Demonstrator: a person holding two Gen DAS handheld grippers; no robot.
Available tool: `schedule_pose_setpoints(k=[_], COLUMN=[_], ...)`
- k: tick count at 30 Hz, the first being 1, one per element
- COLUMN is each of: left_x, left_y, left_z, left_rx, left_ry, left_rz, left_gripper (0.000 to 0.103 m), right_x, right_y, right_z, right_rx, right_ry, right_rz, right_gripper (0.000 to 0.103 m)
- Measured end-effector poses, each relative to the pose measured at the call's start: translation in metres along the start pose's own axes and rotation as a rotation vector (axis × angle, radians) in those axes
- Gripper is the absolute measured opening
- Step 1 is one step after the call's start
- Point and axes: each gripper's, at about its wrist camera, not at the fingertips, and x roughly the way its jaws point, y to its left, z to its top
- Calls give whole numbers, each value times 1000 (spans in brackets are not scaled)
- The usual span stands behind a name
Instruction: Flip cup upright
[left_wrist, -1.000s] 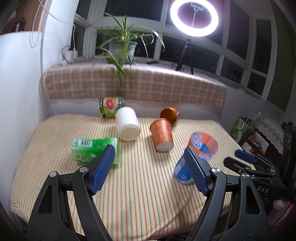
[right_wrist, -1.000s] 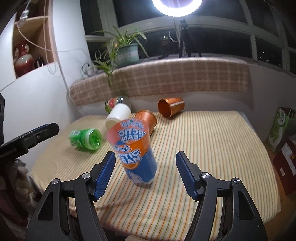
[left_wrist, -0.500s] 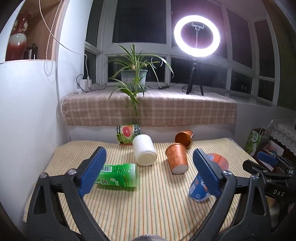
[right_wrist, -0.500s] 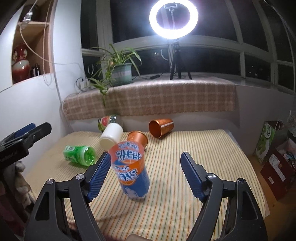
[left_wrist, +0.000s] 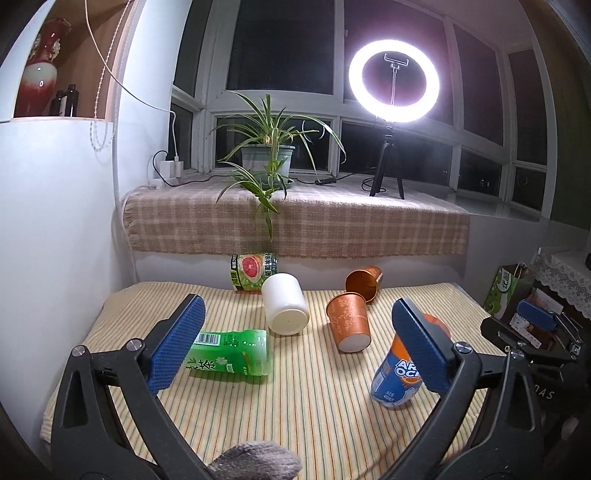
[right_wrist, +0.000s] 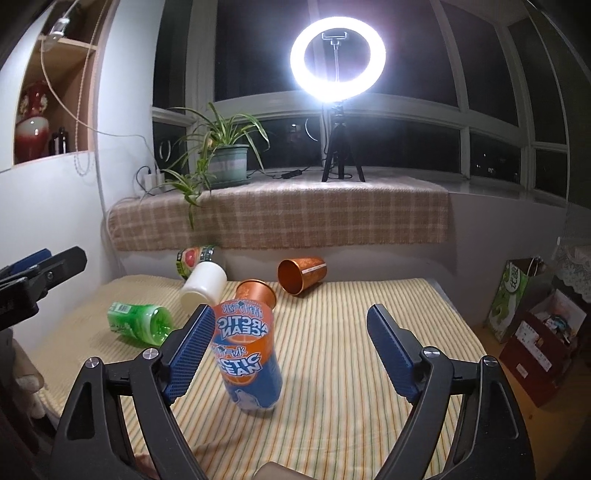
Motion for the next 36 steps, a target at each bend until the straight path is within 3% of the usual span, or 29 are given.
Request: schedule_pose_setpoints(k=[36], left_x=[0], left_y=[9], left_z=[4], left_rx=[-34], left_ry=[-4], left_rz=[15], left_gripper=[103], right_x=[4], right_y=[-6], right_z=[-1], right_rx=[32], right_ry=[23], right_rz=[1], right_gripper=[84])
